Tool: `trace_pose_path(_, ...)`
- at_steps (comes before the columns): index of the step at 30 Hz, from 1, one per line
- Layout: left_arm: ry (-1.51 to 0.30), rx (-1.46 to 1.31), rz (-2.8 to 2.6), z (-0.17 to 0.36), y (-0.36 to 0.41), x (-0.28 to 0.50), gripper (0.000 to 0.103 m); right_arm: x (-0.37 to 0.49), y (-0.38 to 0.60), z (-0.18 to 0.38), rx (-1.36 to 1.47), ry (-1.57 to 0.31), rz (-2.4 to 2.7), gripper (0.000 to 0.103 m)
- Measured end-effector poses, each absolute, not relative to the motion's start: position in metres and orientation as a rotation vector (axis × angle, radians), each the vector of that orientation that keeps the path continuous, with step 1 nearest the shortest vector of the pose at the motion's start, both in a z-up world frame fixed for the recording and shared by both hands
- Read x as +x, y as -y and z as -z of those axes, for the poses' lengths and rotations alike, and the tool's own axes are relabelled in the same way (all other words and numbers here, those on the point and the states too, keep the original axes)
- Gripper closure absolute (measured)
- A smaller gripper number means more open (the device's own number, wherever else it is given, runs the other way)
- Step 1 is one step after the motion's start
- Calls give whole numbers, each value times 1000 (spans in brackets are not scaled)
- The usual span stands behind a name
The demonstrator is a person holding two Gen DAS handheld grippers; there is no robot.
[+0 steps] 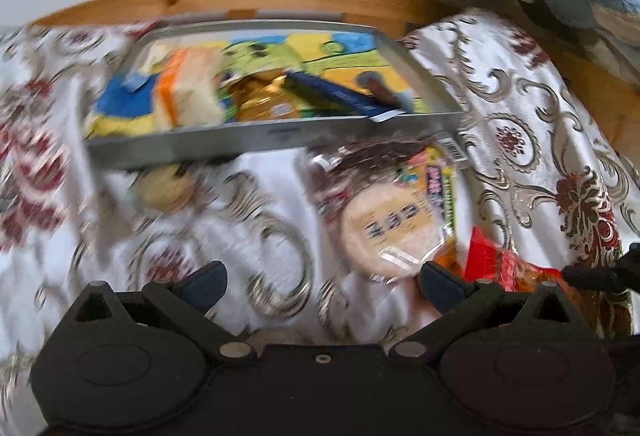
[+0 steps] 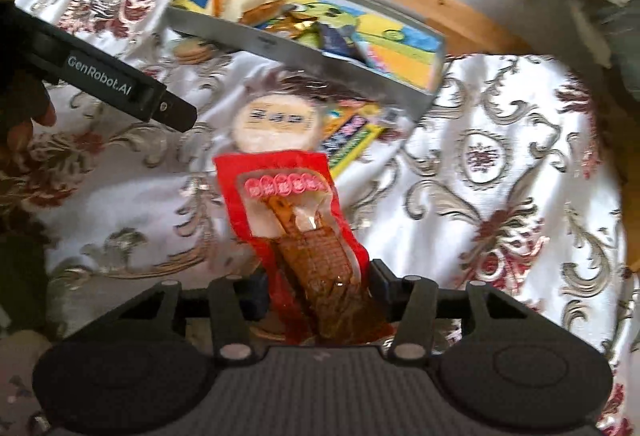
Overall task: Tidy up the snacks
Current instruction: 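Grasp the round rice cracker packet with the left tool while the right tool grasps the red spicy strip packet, then lift both packets and carry them over the metal tray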
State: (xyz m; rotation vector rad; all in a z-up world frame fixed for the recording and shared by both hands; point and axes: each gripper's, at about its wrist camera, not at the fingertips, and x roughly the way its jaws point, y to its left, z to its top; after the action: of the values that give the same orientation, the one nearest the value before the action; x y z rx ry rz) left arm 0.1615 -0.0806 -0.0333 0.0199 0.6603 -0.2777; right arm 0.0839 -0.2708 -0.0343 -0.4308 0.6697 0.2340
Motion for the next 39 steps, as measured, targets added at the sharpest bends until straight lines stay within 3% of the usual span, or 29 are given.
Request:
trace_pose_path(5,-648,98,332,36,103,182,1,95,288,37,-336,-658,-192,50)
trace_pose_path(7,-657,102,345,37,108,190,1,99,292,36,-326,-634,-179,65)
trace_pose_path(17,-679,138,425,48,129,214,7,114,295,43,-328,-610,-160,66)
trace_pose_path(22,-674,154,429,49,135,218,11,120,302,39,-306,-583,-107,77)
trace_pose_path(26,-681,163,452,48,142,219,20,125,309,40,-283,-586,-96,77)
trace_pose_path(39,-708,165,407,45,141,212,25,126,308,43,-284,-595,-103,74)
